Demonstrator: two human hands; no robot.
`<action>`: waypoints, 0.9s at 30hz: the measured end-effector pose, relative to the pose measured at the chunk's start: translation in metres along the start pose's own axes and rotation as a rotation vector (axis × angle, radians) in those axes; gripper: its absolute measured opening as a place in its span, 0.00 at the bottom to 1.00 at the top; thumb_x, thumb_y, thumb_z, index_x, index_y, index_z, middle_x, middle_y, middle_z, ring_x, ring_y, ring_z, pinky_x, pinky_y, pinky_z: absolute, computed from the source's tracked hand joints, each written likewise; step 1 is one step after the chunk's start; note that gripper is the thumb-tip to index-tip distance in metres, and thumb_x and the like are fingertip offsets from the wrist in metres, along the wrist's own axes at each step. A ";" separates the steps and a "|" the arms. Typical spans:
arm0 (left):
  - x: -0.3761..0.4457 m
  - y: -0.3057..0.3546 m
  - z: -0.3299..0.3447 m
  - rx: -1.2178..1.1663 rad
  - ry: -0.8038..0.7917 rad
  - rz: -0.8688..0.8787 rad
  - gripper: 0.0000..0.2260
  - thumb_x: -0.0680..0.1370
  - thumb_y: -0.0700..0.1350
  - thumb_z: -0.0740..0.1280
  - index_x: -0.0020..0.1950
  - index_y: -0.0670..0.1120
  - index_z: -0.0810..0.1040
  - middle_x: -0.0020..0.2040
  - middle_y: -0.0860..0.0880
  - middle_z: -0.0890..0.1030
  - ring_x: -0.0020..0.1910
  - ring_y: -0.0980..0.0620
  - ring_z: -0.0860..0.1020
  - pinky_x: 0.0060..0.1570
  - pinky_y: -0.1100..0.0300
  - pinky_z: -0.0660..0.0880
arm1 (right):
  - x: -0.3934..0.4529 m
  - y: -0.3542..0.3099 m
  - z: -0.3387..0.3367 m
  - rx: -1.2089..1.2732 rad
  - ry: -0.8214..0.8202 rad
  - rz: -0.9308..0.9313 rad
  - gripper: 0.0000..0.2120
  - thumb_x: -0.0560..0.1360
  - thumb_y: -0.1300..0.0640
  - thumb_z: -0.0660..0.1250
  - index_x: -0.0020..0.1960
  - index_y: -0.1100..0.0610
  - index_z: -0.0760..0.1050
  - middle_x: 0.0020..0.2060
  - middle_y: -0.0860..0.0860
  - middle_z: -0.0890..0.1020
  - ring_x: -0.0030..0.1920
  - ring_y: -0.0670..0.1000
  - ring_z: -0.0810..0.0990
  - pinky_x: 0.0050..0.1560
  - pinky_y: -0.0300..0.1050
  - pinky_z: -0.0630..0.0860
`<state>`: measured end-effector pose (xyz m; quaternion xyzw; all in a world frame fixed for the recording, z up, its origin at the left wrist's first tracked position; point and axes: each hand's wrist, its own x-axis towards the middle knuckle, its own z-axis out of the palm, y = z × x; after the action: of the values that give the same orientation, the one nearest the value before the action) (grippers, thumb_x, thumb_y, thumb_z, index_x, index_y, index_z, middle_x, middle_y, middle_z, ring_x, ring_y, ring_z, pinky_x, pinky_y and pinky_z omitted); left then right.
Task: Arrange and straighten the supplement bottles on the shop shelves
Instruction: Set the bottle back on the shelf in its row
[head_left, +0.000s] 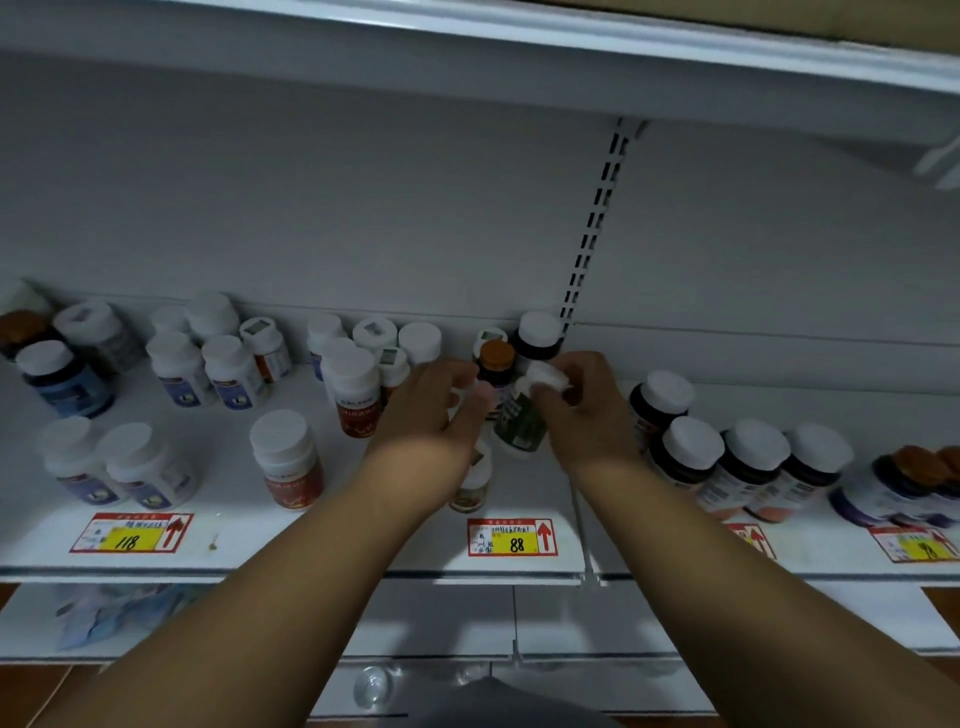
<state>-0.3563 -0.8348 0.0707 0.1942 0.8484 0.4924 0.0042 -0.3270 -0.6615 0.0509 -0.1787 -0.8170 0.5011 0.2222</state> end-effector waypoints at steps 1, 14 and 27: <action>-0.003 0.003 -0.003 -0.051 0.017 0.003 0.15 0.77 0.60 0.57 0.58 0.57 0.74 0.52 0.56 0.75 0.49 0.66 0.73 0.42 0.77 0.65 | -0.004 -0.012 -0.003 0.180 -0.024 0.105 0.09 0.70 0.50 0.70 0.49 0.50 0.76 0.44 0.50 0.82 0.45 0.49 0.81 0.47 0.52 0.79; -0.072 0.030 -0.041 -0.282 -0.268 0.180 0.23 0.72 0.70 0.50 0.55 0.59 0.75 0.52 0.62 0.77 0.52 0.65 0.74 0.50 0.69 0.70 | -0.117 -0.094 -0.029 0.974 -0.040 0.314 0.12 0.75 0.62 0.55 0.48 0.58 0.78 0.38 0.59 0.79 0.32 0.52 0.79 0.31 0.44 0.78; -0.161 0.112 0.060 -0.332 -0.613 0.393 0.22 0.76 0.64 0.52 0.59 0.54 0.75 0.54 0.58 0.77 0.53 0.63 0.75 0.52 0.65 0.70 | -0.233 -0.067 -0.161 0.711 0.465 0.186 0.09 0.81 0.56 0.59 0.48 0.56 0.77 0.36 0.55 0.81 0.34 0.51 0.80 0.32 0.45 0.78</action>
<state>-0.1586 -0.7890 0.1039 0.4876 0.6632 0.5335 0.1942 -0.0490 -0.6909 0.1323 -0.2722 -0.5024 0.7156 0.4018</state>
